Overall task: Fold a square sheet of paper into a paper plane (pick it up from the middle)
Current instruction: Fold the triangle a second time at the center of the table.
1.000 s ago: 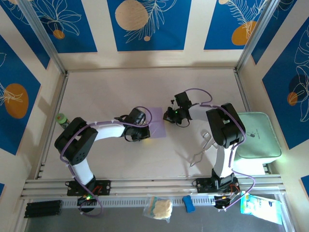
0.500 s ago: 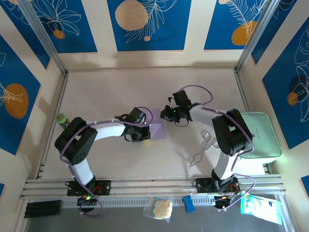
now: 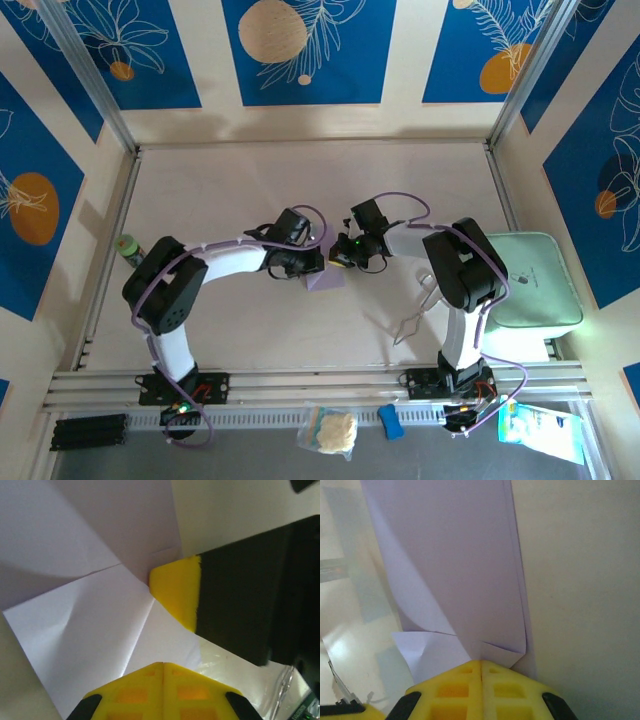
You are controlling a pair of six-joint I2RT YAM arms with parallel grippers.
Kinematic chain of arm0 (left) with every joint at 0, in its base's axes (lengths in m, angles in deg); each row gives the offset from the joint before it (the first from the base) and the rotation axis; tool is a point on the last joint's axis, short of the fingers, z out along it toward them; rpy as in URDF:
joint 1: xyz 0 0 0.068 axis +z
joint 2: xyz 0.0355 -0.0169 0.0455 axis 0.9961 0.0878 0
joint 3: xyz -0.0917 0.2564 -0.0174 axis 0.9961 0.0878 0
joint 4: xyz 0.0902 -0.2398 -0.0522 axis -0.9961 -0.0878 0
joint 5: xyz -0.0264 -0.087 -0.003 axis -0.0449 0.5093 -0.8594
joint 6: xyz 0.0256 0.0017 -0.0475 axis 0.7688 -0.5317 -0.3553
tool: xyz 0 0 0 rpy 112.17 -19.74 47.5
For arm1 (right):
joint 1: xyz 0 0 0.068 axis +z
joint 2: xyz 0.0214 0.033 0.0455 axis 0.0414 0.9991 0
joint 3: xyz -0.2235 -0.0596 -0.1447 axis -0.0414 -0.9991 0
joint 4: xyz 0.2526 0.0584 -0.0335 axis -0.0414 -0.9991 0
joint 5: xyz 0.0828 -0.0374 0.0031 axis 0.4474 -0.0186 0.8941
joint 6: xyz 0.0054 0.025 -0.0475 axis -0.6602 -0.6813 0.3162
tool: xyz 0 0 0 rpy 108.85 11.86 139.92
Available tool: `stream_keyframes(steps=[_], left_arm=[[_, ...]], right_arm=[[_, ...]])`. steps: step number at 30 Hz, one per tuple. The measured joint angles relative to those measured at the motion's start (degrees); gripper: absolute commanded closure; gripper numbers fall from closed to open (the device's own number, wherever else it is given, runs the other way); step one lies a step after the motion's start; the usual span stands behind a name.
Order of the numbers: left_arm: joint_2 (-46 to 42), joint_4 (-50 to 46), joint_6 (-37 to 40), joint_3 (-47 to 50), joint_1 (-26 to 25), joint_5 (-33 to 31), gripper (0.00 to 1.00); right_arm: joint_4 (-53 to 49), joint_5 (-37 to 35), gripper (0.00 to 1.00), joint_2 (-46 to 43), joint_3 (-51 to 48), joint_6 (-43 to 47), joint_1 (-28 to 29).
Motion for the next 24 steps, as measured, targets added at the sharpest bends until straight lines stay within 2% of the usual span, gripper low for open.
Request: stream_keyframes(steps=[7, 14, 18, 24], left_arm=[[3.91, -1.01, 0.46, -0.96, 0.0, -0.07, 0.94], [3.89, -1.7, 1.44, -0.72, 0.0, -0.26, 0.94], [1.38, -2.49, 2.16, 2.14, 0.0, -0.48, 0.93], [-4.9, -8.96, 3.06, 6.75, 0.0, -0.66, 0.89]], right_arm=[[-0.28, -0.02, 0.95, 0.39, 0.5, 0.02, 0.04], [-1.33, -0.31, 0.96, 0.7, 1.31, 0.28, 0.15], [-2.03, -0.28, 0.95, 0.72, 1.6, 0.66, 0.68], [-2.25, -0.52, 0.94, 0.72, 1.9, 1.22, 0.79]])
